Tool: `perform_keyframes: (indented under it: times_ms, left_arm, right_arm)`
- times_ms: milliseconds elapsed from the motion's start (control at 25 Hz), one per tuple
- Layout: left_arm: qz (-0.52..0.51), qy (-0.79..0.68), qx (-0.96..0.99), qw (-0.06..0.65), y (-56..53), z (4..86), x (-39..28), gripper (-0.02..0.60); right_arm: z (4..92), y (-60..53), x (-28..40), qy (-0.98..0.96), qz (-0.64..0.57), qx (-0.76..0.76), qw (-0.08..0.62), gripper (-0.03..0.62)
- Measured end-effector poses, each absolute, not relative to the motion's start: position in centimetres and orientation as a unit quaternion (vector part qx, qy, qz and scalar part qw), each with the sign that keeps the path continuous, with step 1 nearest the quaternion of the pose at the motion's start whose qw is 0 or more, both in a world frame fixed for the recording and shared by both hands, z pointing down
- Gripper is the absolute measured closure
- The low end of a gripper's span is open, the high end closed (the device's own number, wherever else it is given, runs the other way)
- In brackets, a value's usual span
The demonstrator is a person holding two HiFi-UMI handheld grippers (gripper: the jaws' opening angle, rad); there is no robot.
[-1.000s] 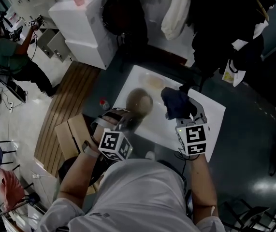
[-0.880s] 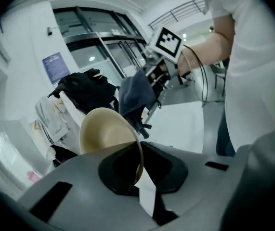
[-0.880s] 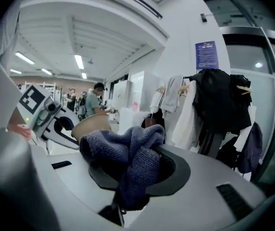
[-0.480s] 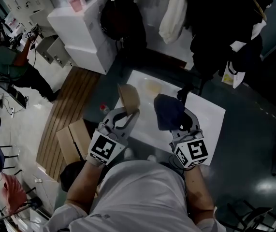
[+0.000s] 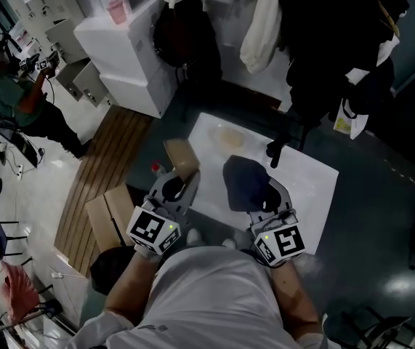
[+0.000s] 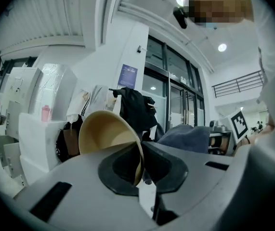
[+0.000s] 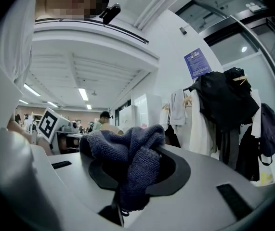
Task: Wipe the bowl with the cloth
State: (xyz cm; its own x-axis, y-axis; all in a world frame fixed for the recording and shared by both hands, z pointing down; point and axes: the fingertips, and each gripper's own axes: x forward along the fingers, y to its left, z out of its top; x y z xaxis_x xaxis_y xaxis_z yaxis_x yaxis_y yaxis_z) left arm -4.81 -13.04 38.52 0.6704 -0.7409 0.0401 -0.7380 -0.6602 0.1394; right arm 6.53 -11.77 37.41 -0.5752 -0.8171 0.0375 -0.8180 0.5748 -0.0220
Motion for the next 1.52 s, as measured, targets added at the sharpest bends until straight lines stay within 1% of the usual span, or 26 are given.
perform_keyframes:
  times_ms: [360, 1080, 1520]
  left_arm:
    - [-0.013, -0.411, 0.908, 0.075, -12.4, 38.8, -5.0, 0.563]
    - [0.001, -0.403, 0.911, 0.082, -11.3, 39.9, -4.7, 0.563]
    - [0.005, -0.411, 0.907, 0.091, -11.7, 40.5, -5.7, 0.563]
  right_arm:
    - [37.6, -11.4, 6.6, -0.885, 0.022, 0.464, 0.009, 0.494]
    - [38.9, -10.7, 5.7, -0.886, 0.027, 0.461, 0.031, 0.494]
    - [39.3, -10.8, 6.0, -0.882, 0.029, 0.47, 0.031, 0.494]
